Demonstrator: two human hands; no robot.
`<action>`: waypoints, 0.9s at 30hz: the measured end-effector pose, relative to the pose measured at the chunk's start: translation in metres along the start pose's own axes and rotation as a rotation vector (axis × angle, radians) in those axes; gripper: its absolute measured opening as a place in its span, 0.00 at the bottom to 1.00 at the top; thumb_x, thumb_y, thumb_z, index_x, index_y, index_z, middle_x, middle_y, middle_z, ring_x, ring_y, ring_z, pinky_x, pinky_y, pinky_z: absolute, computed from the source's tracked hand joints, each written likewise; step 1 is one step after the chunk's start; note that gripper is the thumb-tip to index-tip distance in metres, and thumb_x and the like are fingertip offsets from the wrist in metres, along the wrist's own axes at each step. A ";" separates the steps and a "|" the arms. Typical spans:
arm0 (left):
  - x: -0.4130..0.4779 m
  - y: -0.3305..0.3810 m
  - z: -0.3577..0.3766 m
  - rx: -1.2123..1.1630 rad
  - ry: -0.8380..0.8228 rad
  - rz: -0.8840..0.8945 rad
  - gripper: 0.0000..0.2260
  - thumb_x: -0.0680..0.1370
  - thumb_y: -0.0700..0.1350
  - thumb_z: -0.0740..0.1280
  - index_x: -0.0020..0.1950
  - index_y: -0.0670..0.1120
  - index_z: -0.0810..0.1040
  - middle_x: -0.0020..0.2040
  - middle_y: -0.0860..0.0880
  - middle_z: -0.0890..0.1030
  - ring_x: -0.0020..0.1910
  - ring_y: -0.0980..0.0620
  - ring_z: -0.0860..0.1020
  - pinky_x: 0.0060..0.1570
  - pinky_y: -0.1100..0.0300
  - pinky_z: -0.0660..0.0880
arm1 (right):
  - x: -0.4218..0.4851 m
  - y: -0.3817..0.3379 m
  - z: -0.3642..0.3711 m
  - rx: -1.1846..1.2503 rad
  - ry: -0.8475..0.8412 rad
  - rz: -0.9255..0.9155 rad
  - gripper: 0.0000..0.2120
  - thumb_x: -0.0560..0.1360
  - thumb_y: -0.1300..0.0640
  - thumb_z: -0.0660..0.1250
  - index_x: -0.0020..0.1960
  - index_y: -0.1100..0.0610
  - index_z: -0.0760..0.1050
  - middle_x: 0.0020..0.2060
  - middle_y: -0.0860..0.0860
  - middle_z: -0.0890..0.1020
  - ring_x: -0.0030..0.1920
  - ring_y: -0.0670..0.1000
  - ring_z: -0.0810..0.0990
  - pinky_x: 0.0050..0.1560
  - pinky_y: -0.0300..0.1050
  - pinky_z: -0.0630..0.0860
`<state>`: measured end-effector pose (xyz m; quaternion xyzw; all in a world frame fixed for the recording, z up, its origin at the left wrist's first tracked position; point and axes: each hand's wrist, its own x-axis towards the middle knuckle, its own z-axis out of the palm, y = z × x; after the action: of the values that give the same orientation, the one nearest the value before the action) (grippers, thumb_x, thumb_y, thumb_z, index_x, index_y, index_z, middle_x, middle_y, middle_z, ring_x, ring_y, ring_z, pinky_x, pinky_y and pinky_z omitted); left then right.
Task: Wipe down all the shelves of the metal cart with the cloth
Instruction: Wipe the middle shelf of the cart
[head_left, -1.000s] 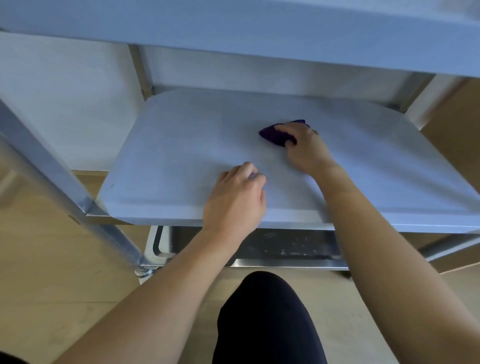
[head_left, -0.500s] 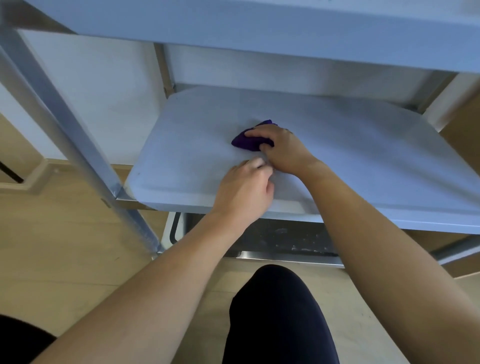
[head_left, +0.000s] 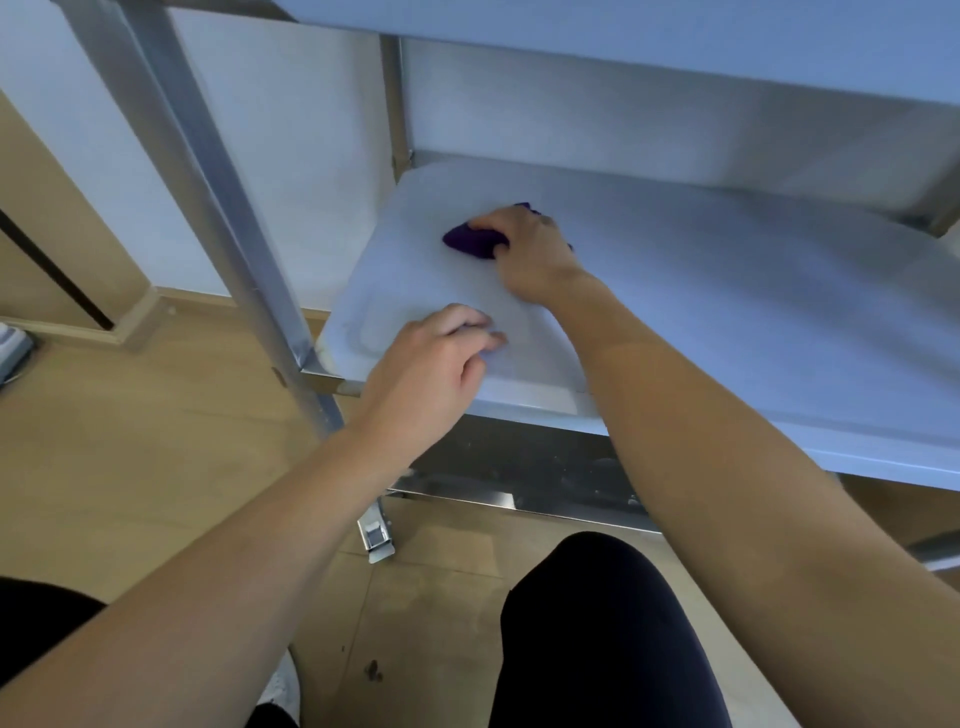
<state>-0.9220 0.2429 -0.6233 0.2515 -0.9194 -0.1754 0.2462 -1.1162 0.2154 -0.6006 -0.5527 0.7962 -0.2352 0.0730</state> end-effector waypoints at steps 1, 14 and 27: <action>0.000 -0.002 -0.001 -0.002 -0.005 0.003 0.15 0.78 0.38 0.59 0.58 0.47 0.82 0.62 0.52 0.77 0.54 0.45 0.77 0.52 0.51 0.75 | 0.002 -0.005 0.003 -0.005 -0.030 -0.037 0.24 0.78 0.65 0.55 0.70 0.48 0.72 0.68 0.49 0.74 0.70 0.55 0.67 0.70 0.47 0.66; -0.001 0.002 -0.008 -0.099 0.030 0.034 0.12 0.75 0.34 0.62 0.52 0.41 0.83 0.55 0.50 0.81 0.49 0.47 0.79 0.49 0.52 0.75 | -0.102 0.001 -0.019 0.041 -0.021 -0.170 0.24 0.75 0.68 0.59 0.68 0.53 0.74 0.64 0.50 0.78 0.64 0.56 0.74 0.66 0.51 0.70; -0.042 -0.002 -0.057 -0.063 0.258 -0.091 0.02 0.75 0.42 0.66 0.46 0.45 0.74 0.43 0.50 0.76 0.43 0.56 0.76 0.46 0.57 0.75 | -0.145 -0.060 -0.011 0.193 0.189 -0.318 0.22 0.72 0.71 0.62 0.63 0.58 0.77 0.62 0.52 0.80 0.61 0.57 0.77 0.66 0.48 0.68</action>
<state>-0.8589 0.2527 -0.5933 0.3055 -0.8619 -0.1813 0.3618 -1.0143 0.3347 -0.5844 -0.6373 0.6761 -0.3696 0.0126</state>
